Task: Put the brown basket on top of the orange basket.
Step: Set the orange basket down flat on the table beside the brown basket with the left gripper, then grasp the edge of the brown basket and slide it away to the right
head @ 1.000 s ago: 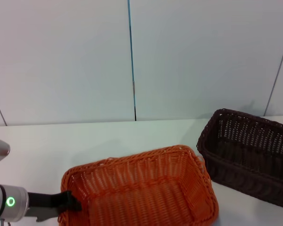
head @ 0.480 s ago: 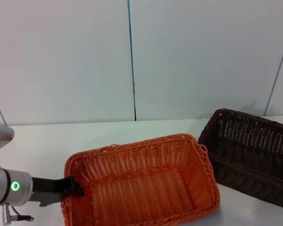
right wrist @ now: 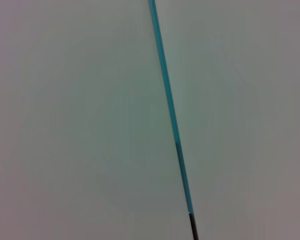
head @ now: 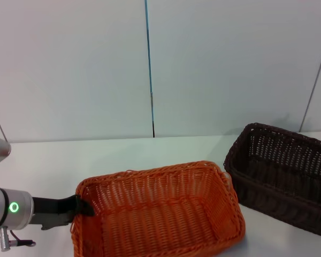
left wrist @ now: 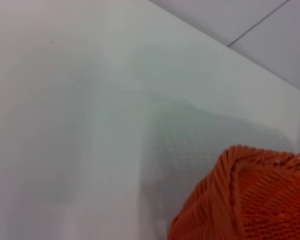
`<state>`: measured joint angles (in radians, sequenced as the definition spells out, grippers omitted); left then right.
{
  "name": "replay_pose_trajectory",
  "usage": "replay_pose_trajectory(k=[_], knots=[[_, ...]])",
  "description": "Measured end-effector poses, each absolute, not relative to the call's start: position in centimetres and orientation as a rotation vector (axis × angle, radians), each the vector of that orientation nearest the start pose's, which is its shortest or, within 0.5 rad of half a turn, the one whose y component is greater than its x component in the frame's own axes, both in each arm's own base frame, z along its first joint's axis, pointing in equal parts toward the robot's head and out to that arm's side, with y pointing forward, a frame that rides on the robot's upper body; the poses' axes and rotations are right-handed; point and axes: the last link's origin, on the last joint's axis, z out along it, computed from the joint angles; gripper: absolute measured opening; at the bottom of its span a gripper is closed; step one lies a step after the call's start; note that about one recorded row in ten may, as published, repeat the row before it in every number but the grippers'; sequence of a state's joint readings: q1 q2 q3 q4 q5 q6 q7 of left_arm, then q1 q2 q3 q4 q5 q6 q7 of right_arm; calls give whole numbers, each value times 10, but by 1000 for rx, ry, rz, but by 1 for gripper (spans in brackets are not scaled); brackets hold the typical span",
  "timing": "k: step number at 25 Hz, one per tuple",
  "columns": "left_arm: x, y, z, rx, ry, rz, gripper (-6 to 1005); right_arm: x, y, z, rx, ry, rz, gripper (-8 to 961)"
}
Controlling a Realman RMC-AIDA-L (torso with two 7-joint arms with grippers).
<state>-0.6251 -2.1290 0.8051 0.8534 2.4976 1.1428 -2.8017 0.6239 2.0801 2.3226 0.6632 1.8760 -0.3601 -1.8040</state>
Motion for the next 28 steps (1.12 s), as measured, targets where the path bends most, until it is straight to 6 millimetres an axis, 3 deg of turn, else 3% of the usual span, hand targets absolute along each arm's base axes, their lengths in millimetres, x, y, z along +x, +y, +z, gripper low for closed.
replay_pose_trajectory(k=[11, 23, 28], knots=[[-289, 378, -6, 2408, 2643, 373, 290, 299, 458, 91, -1090, -1731, -1612, 699], [-293, 376, 0, 2447, 2630, 385, 319, 298, 458, 91, -1088, -1733, -1610, 699], [-287, 377, 3, 2467, 2594, 395, 492, 298, 459, 91, -1089, -1733, -1609, 700]])
